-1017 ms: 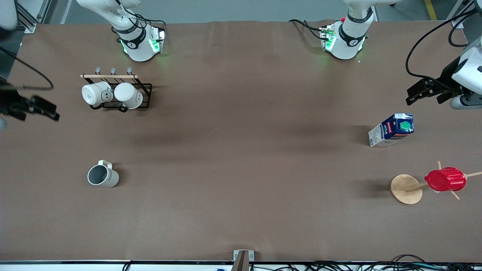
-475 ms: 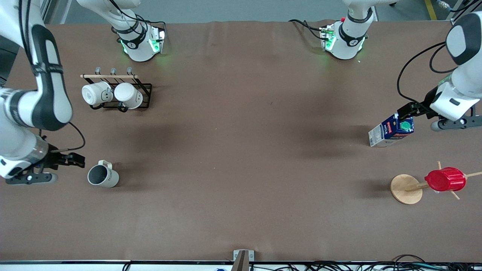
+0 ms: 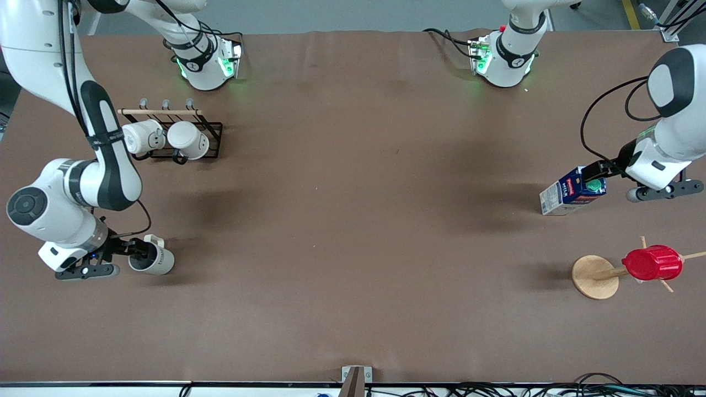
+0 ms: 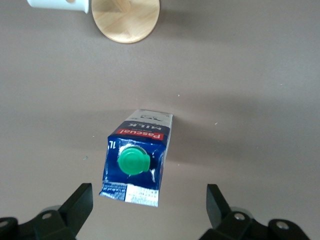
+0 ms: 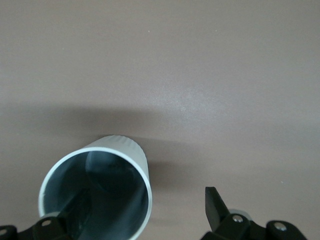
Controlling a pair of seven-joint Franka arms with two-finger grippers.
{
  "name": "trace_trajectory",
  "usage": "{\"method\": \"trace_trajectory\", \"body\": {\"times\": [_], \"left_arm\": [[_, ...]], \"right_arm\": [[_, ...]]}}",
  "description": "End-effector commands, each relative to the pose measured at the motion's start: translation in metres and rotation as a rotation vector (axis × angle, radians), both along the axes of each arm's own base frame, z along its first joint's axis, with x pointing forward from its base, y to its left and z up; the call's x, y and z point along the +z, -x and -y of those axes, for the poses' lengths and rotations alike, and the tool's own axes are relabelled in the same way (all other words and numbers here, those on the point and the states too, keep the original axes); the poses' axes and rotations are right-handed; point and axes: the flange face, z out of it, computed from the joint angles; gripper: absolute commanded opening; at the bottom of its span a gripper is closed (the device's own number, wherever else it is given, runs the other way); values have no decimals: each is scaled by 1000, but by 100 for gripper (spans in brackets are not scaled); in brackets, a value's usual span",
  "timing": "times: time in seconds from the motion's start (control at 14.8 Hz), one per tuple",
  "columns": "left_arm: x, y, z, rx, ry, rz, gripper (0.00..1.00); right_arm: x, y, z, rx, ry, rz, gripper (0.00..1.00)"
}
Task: Place cup and milk on table
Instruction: 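Grasp the grey mug with the right gripper while the left gripper grasps the carton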
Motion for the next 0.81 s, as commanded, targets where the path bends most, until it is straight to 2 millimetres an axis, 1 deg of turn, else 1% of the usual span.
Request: {"method": "trace_trajectory", "body": {"times": [0.0,0.07,0.14,0.27,0.34,0.41,0.47,0.54,0.61,0.75], "left_arm": [[-14,3,-10,8,-14,-8,100],[-19,6,-12,11,-13,-17,100],[-25,7,-13,12,-12,-23,100],[-34,11,-22,26,-10,-22,100],[-37,12,-27,34,-9,-25,100],[-41,12,-27,32,-8,-31,100],[-45,12,-28,36,-7,-34,100],[-50,12,-29,38,-5,-43,100],[-52,11,-29,39,-4,-44,100],[-62,9,-29,42,-1,-59,100]], "right_arm": [[-8,6,2,8,-12,18,94],[-11,8,2,6,-13,13,84],[-12,8,1,7,-14,12,71],[-12,8,1,5,-14,15,37],[-11,7,1,-1,-16,17,17],[-12,7,1,-14,-28,18,3],[-13,7,2,-35,-50,19,0],[-13,7,1,-37,-53,18,0],[-9,5,0,-35,-54,18,0],[5,-2,-9,-19,-61,-3,0]]}}
